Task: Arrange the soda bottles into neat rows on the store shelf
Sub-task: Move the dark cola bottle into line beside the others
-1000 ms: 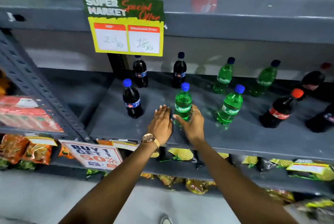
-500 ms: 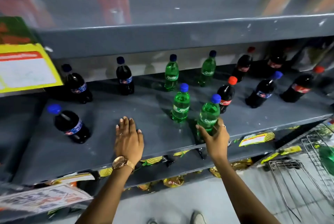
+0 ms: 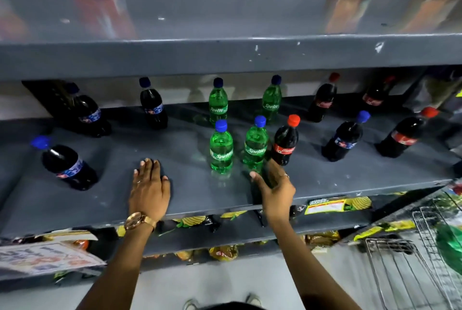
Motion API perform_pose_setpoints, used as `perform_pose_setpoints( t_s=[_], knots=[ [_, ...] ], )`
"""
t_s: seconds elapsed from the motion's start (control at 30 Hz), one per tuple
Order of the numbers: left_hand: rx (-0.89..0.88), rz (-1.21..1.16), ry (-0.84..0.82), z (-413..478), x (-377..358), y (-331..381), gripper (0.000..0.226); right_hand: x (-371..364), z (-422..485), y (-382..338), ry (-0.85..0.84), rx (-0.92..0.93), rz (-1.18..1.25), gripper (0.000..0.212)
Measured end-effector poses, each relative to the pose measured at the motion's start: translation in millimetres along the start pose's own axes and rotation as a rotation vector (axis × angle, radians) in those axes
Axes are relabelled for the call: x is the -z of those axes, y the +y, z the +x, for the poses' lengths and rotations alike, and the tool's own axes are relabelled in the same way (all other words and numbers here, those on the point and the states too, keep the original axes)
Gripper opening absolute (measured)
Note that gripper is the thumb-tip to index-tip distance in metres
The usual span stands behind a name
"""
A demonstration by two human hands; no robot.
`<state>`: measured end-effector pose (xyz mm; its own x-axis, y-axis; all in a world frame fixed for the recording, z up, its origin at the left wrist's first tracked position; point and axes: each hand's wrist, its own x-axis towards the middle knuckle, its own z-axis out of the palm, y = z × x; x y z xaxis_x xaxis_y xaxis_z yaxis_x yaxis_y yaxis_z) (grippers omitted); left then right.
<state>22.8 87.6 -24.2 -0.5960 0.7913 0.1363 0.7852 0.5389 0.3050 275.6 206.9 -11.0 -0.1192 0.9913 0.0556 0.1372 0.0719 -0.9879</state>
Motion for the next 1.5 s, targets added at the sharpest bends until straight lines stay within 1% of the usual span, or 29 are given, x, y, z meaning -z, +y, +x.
perform_pose_setpoints(
  t_s=[0.07, 0.1, 0.2, 0.23, 0.27, 0.33, 0.37, 0.43, 0.5, 0.63, 0.73, 0.8, 0.87, 0.93, 1.07, 1.2, 1.3, 1.4, 1.47, 1.5],
  knots=[
    [0.009, -0.002, 0.0, 0.8, 0.4, -1.1, 0.062, 23.2, -12.3, 4.5, 0.092, -0.011, 0.035, 0.024],
    [0.017, -0.004, -0.002, 0.3, -0.4, 0.6, 0.062, 40.1, -9.7, 6.4, 0.165, -0.002, 0.041, 0.02],
    [0.022, -0.013, 0.004, 0.9, 0.6, 1.6, 0.051, 90.5, 30.6, 6.9, 0.458, 0.043, 0.086, 0.029],
    [0.019, -0.016, 0.009, 1.1, 0.7, 1.6, 0.049, 105.8, 50.3, 8.1, 0.505, 0.031, 0.082, 0.037],
    [0.019, -0.017, 0.012, 0.7, 0.0, 2.2, 0.048, 119.5, 70.6, 9.6, 0.511, 0.006, 0.039, 0.05],
    [0.026, -0.025, 0.014, 0.2, 0.9, 3.7, 0.048, 138.6, 105.2, 13.5, 0.436, -0.033, -0.073, 0.081],
    [0.024, -0.029, 0.009, 1.2, 1.7, 2.9, 0.048, 143.5, 117.7, 14.4, 0.373, -0.054, -0.099, 0.083],
    [0.031, -0.033, -0.004, 0.5, 3.3, 2.1, 0.049, 147.8, 132.0, 13.4, 0.248, -0.063, -0.158, 0.064],
    [0.037, -0.027, -0.015, -0.4, 4.5, 1.6, 0.05, 147.2, 133.8, 13.8, 0.233, -0.039, -0.211, 0.049],
    [0.027, -0.033, -0.05, -1.4, 7.1, 3.1, 0.06, 145.8, 102.5, 14.9, 0.266, -0.002, -0.216, 0.044],
    [-0.012, -0.034, -0.085, -2.1, 7.6, -8.5, 0.059, 133.4, 61.4, 14.4, 0.203, 0.019, -0.192, 0.037],
    [-0.057, -0.043, -0.1, -2.8, 10.3, -17.8, 0.059, 114.8, 31.2, 12.6, 0.136, 0.027, -0.154, 0.028],
    [-0.118, -0.06, -0.112, -3.3, 15.6, -28.3, 0.06, 87.1, 1.8, 8.7, 0.075, 0.042, -0.123, 0.024],
    [-0.162, -0.053, -0.114, -3.4, 20.9, -40.0, 0.064, 54.3, -20.0, 4.0, 0.014, 0.072, -0.118, 0.025],
    [-0.154, -0.049, -0.1, -1.6, 28.8, -68.0, 0.073, -25.3, -51.1, -12.9, -0.155, 0.135, -0.149, 0.029],
    [-0.162, -0.046, -0.085, -2.1, 28.2, -77.2, 0.07, -110.7, -65.1, -30.3, -0.333, 0.176, -0.145, 0.034],
    [-0.176, -0.026, -0.055, -6.6, 23.5, -67.8, 0.065, -144.9, -63.0, -34.5, -0.36, 0.194, -0.147, 0.041],
    [-0.201, -0.026, -0.043, -13.1, 15.9, -45.6, 0.062, -149.2, -51.2, -34.2, -0.347, 0.192, -0.133, 0.046],
    [-0.206, -0.019, -0.021, -14.6, 14.8, -35.9, 0.061, -144.7, -44.7, -32.1, -0.354, 0.195, -0.197, 0.048],
    [-0.208, -0.033, -0.035, -0.4, 20.5, -76.2, 0.06, -186.1, -53.7, -36.1, -0.319, 0.2, -0.231, 0.05]
  ],
)
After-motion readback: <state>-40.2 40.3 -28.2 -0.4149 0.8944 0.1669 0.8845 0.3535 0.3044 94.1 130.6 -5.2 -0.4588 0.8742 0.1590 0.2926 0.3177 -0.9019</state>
